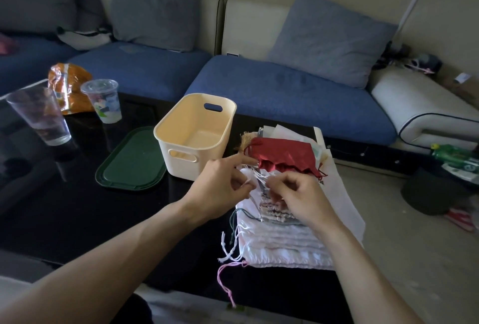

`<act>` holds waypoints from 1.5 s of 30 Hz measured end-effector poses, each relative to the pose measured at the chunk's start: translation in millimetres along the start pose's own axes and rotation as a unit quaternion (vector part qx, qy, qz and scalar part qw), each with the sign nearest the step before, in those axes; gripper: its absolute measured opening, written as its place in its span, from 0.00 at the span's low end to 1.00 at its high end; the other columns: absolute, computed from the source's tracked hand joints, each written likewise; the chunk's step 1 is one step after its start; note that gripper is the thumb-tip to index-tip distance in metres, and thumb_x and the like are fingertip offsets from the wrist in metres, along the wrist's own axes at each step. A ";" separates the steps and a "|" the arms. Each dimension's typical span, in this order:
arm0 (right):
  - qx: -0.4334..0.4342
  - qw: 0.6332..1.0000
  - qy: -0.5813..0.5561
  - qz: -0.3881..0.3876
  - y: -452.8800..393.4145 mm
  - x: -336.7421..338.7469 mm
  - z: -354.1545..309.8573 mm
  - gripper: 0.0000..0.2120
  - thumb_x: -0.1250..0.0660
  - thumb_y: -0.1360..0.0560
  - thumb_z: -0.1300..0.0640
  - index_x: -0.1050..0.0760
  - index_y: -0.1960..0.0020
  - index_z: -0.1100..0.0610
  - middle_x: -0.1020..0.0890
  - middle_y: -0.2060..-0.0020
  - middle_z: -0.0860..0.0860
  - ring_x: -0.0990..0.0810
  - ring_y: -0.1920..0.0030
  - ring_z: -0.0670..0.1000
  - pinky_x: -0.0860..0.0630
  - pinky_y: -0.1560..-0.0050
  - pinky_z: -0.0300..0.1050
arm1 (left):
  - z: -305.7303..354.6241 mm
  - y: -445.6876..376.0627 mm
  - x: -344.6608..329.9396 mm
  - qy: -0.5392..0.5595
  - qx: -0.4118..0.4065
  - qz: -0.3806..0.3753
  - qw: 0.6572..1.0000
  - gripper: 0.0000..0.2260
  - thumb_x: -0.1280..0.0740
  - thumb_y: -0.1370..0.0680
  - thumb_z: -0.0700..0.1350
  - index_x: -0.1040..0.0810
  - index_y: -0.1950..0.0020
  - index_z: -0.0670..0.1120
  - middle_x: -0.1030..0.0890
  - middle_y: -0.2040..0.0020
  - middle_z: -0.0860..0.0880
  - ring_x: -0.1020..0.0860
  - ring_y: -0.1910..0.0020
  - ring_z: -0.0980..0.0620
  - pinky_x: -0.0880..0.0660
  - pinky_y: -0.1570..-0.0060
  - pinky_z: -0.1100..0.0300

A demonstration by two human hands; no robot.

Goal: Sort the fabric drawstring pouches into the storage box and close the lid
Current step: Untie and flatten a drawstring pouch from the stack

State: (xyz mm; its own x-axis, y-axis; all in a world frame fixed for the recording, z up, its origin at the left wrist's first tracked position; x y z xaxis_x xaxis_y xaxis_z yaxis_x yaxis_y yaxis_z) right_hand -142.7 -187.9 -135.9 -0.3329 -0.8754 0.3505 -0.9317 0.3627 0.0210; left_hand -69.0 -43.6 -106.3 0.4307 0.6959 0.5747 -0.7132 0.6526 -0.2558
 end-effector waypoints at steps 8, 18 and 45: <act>0.045 0.993 0.107 0.002 6.3 -16.6 -2.9 0.19 0.18 0.35 0.46 0.26 0.57 0.53 0.18 0.66 0.52 0.19 0.68 0.49 0.19 0.63 0.49 | -20.4 3.8 -4.4 0.114 0.108 0.015 0.987 0.16 0.27 0.25 0.40 0.22 0.37 0.45 0.14 0.63 0.50 0.15 0.64 0.54 0.18 0.58 0.61; 0.020 0.994 0.085 -0.060 5.1 -12.8 2.6 0.03 0.25 0.25 0.57 0.17 0.53 0.55 0.17 0.70 0.50 0.19 0.72 0.48 0.24 0.68 0.39 | 10.8 2.9 22.3 -0.059 -0.028 0.139 0.988 0.20 0.30 0.24 0.39 0.29 0.35 0.49 0.22 0.64 0.57 0.21 0.64 0.57 0.25 0.64 0.64; -0.037 0.965 -0.228 0.126 23.8 15.1 4.3 0.03 0.27 0.25 0.57 0.15 0.56 0.55 0.13 0.57 0.55 0.15 0.52 0.55 0.21 0.42 0.56 | 57.7 19.9 -14.9 -0.084 -0.204 0.157 0.963 0.09 0.28 0.25 0.40 0.15 0.45 0.46 0.15 0.60 0.51 0.22 0.61 0.57 0.25 0.63 0.66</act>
State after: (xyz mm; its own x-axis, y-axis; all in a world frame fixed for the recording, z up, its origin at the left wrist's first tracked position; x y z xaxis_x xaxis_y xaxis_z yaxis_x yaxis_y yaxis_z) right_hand -170.5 -193.9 -134.1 -0.5928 -0.7997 -0.0958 -0.8053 0.5897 0.0610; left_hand -121.5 -58.3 -75.1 0.1087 0.8423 0.5280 -0.5024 0.5048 -0.7019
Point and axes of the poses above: each hand's wrist, its own y-axis away from the middle knuckle, its own x-axis out of the back of the hand, z = x × y, the point moved 9 cm from there along -y, towards the middle knuckle
